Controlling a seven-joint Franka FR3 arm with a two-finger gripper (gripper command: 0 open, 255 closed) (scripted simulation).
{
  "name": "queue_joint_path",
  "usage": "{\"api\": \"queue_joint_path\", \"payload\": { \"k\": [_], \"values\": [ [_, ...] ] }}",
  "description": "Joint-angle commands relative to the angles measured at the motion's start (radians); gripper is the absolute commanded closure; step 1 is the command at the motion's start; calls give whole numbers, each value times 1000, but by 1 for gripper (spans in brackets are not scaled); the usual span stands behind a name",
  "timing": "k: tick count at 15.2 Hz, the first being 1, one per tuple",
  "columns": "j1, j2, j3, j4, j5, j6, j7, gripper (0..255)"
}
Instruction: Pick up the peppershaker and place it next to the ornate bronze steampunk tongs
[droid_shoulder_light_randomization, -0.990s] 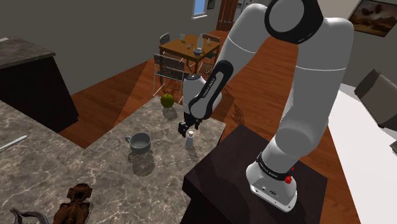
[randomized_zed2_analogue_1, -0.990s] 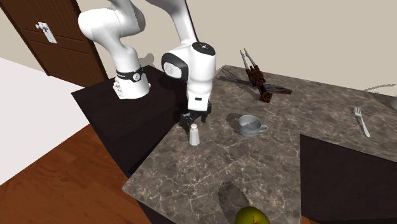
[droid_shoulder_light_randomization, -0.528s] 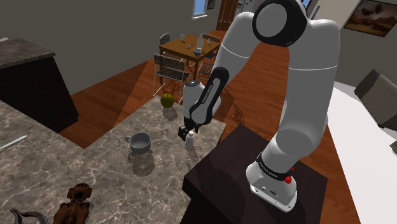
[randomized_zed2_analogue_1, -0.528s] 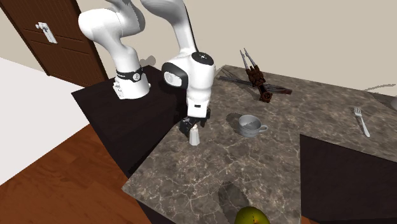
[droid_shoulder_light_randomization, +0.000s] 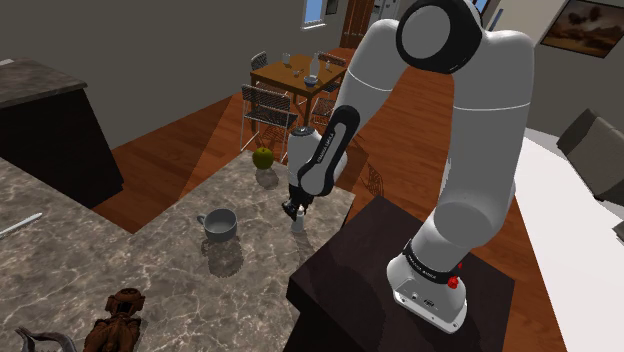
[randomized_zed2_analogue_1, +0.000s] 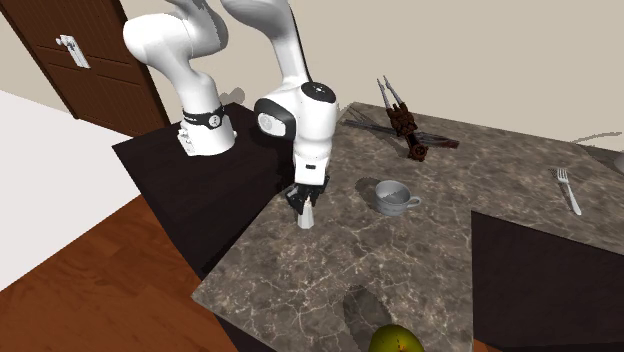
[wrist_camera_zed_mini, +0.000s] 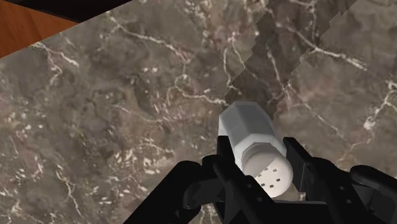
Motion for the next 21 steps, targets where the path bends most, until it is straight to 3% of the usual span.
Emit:
{"api": "queue_joint_path", "payload": {
  "k": [1, 7, 21],
  "values": [
    [0, 0, 0, 0, 0, 0, 0, 255],
    [0, 1, 0, 0, 0, 0, 0, 255],
    [-63, -234, 89, -52, 113, -181, -88, 255]
  ]
}}
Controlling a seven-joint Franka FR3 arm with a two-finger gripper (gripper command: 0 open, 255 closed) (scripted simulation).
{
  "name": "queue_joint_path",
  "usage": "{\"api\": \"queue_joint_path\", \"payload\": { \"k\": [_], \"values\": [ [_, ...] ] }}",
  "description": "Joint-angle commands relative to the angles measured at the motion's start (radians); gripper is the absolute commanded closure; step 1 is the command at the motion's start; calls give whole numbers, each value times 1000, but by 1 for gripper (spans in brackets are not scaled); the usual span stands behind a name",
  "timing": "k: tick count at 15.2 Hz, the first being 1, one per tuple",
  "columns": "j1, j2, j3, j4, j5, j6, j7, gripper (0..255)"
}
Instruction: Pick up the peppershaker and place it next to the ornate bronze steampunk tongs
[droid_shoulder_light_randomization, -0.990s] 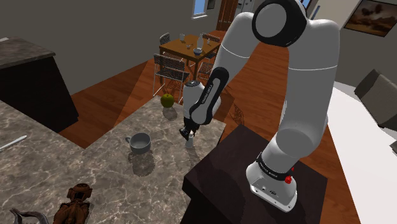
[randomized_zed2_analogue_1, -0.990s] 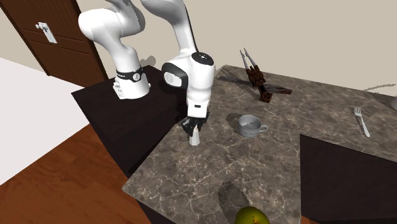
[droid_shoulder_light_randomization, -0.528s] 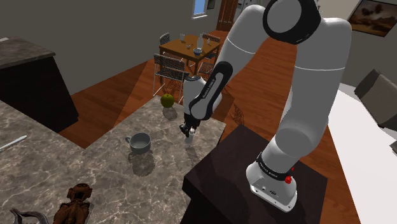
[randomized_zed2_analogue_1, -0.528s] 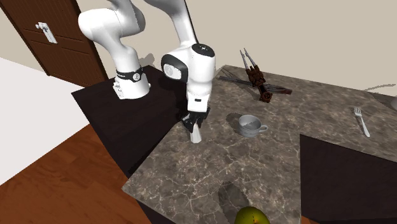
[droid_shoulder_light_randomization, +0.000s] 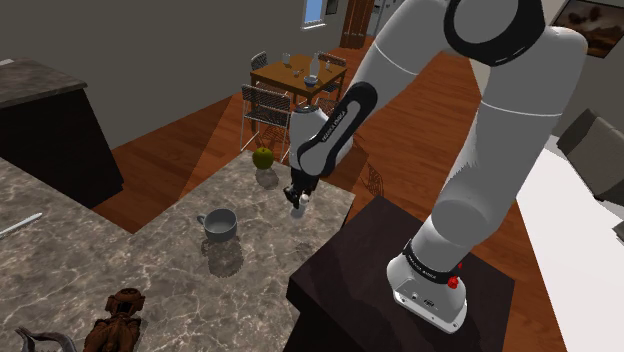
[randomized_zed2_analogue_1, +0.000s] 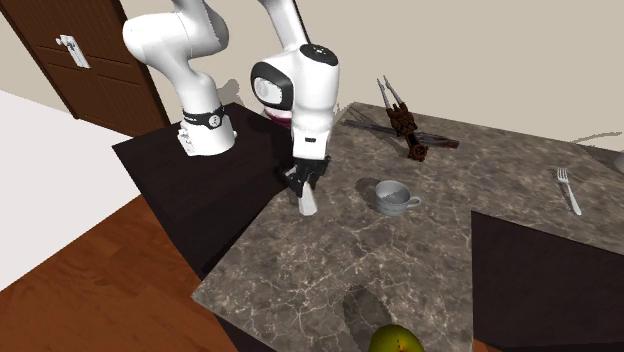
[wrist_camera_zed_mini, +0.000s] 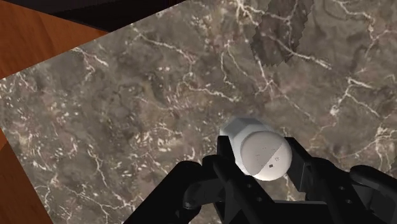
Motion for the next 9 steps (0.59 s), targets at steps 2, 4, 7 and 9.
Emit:
{"api": "queue_joint_path", "payload": {
  "k": [2, 4, 7, 9],
  "values": [
    [-7, -51, 13, -5, 29, -45, -21, 255],
    [-10, -82, 20, -7, 46, -73, -35, 255],
    [-12, -129, 26, -8, 70, -117, -53, 255],
    [-12, -159, 29, -8, 85, -147, -64, 255]
  ]
}}
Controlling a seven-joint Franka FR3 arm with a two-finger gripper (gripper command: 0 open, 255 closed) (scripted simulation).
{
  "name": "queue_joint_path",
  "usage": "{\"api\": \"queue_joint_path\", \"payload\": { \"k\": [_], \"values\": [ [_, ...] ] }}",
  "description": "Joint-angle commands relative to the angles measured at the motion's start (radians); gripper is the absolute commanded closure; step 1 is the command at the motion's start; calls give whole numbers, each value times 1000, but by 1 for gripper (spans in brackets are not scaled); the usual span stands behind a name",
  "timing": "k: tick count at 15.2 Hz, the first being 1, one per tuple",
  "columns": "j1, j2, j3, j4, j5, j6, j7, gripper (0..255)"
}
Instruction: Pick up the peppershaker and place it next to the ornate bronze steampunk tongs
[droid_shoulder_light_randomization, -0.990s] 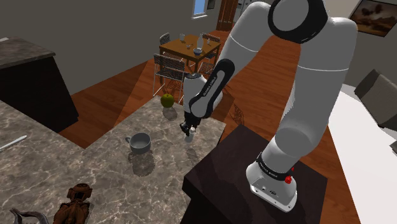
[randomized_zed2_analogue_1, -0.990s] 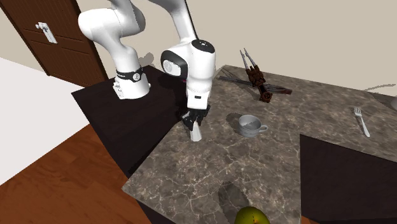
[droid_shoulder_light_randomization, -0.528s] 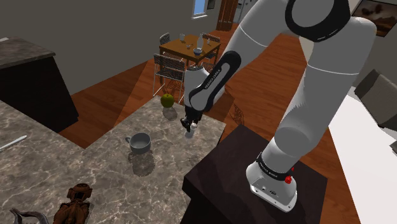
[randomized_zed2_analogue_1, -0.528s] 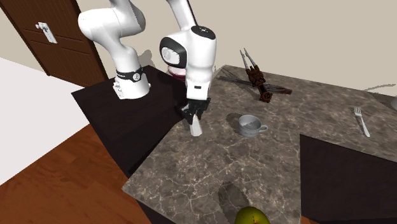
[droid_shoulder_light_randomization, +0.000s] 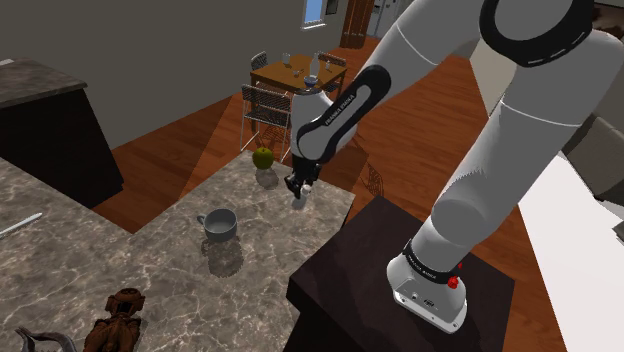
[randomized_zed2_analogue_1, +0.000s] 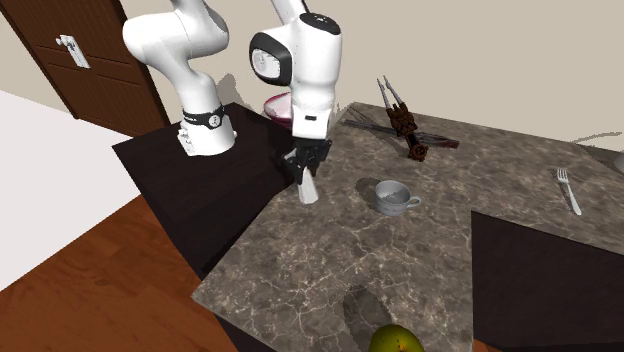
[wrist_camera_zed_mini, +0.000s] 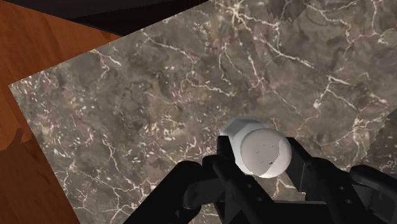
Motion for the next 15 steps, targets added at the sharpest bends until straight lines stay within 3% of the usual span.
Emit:
{"api": "queue_joint_path", "payload": {
  "k": [1, 15],
  "values": [
    [-2, -34, 2, 0, 16, -33, -15, 255],
    [6, -217, 0, 38, 79, -250, -65, 255]
  ]
}}
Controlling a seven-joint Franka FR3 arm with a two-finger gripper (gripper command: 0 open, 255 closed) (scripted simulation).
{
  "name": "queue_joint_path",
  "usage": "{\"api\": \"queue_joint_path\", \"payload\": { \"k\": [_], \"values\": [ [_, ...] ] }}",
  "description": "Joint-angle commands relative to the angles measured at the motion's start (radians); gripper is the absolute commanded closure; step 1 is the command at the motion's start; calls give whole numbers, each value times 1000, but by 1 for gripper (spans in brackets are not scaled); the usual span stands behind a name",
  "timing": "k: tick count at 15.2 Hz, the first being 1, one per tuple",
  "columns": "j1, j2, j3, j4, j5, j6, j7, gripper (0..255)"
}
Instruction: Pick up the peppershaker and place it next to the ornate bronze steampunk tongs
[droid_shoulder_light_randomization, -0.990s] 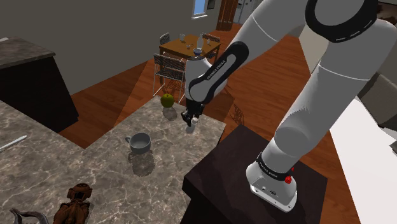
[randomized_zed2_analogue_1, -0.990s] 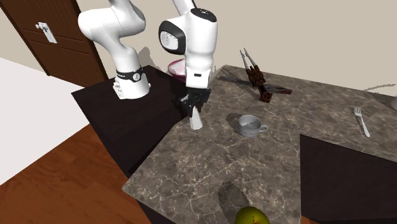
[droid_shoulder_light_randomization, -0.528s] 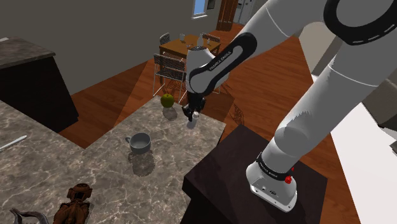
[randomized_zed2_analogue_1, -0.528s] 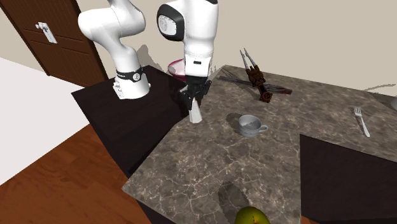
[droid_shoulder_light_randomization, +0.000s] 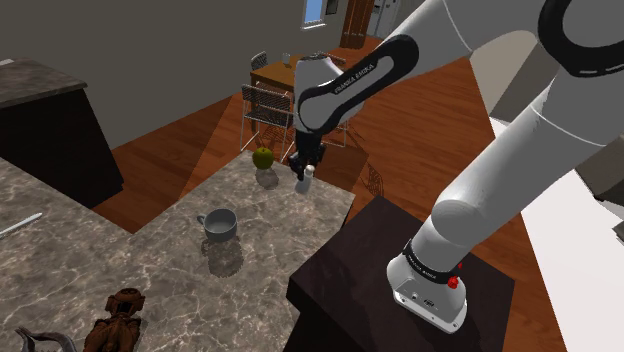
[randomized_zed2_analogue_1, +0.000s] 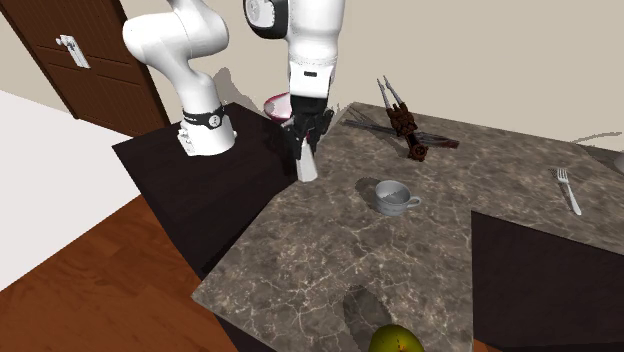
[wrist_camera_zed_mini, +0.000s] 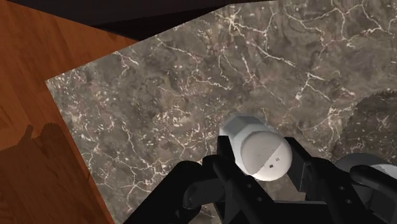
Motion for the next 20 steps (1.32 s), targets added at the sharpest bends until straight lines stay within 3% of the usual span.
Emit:
{"api": "queue_joint_path", "payload": {
  "k": [1, 20],
  "values": [
    [2, -27, -1, 7, 7, -34, -5, 255],
    [9, -186, -18, 136, 32, -321, -33, 255]
  ]
}}
